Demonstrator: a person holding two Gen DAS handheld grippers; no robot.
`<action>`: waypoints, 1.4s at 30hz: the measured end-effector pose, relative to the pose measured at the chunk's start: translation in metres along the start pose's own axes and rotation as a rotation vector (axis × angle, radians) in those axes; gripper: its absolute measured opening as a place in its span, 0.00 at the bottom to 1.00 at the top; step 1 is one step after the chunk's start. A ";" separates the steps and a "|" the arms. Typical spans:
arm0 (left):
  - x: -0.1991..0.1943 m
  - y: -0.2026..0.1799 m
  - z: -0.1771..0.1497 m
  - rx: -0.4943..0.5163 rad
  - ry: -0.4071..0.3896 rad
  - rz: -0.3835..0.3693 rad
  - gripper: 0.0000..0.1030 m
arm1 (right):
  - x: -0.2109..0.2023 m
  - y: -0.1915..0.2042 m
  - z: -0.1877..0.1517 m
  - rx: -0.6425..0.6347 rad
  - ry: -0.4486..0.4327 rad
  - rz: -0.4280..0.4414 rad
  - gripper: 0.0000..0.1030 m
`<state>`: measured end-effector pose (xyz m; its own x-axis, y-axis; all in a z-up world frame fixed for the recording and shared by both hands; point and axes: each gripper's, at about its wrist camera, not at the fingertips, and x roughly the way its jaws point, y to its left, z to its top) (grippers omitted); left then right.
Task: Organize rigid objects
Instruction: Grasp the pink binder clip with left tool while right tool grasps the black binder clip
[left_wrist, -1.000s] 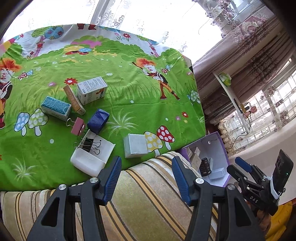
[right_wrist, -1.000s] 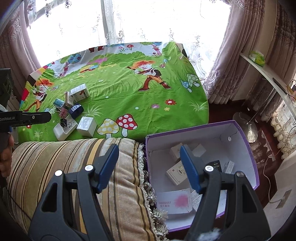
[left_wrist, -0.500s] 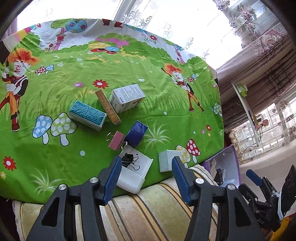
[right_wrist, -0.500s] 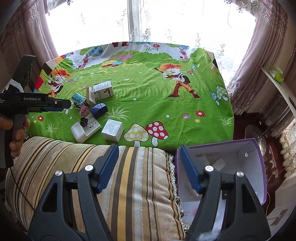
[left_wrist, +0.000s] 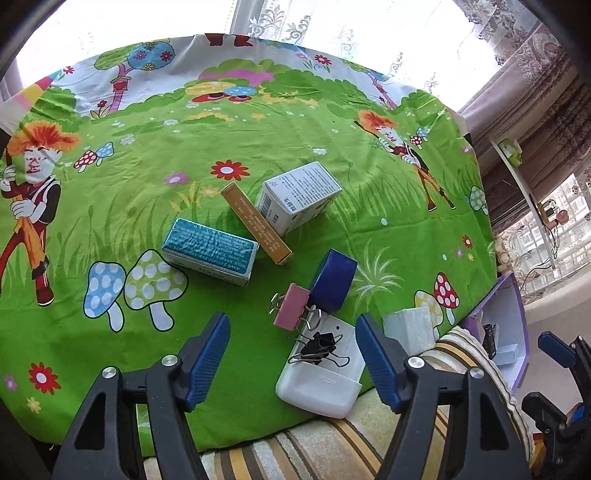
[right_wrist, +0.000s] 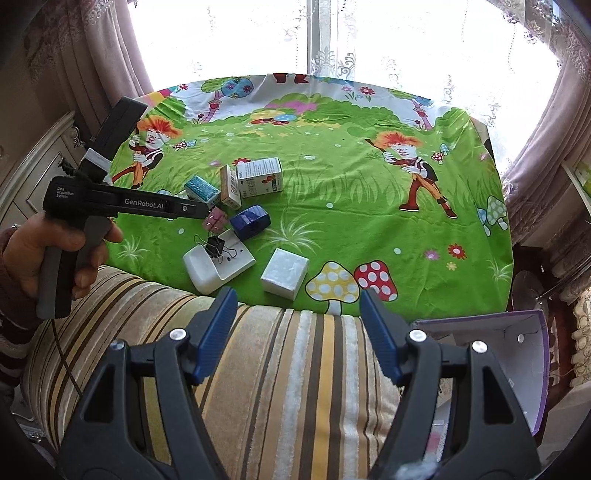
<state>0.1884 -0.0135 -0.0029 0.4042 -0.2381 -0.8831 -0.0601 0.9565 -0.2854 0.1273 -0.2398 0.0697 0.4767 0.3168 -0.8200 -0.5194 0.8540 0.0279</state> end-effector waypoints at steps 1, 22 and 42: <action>0.003 -0.001 0.001 0.016 0.004 0.005 0.69 | 0.003 0.003 0.002 -0.006 0.004 0.008 0.70; 0.037 0.002 0.006 0.072 0.042 -0.050 0.33 | 0.059 0.037 0.022 -0.057 0.111 0.089 0.70; 0.004 0.027 0.007 -0.058 -0.075 -0.177 0.32 | 0.124 0.062 0.044 0.005 0.202 0.260 0.70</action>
<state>0.1946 0.0121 -0.0118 0.4802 -0.3866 -0.7873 -0.0333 0.8889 -0.4568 0.1857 -0.1296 -0.0049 0.1780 0.4367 -0.8818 -0.6019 0.7573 0.2535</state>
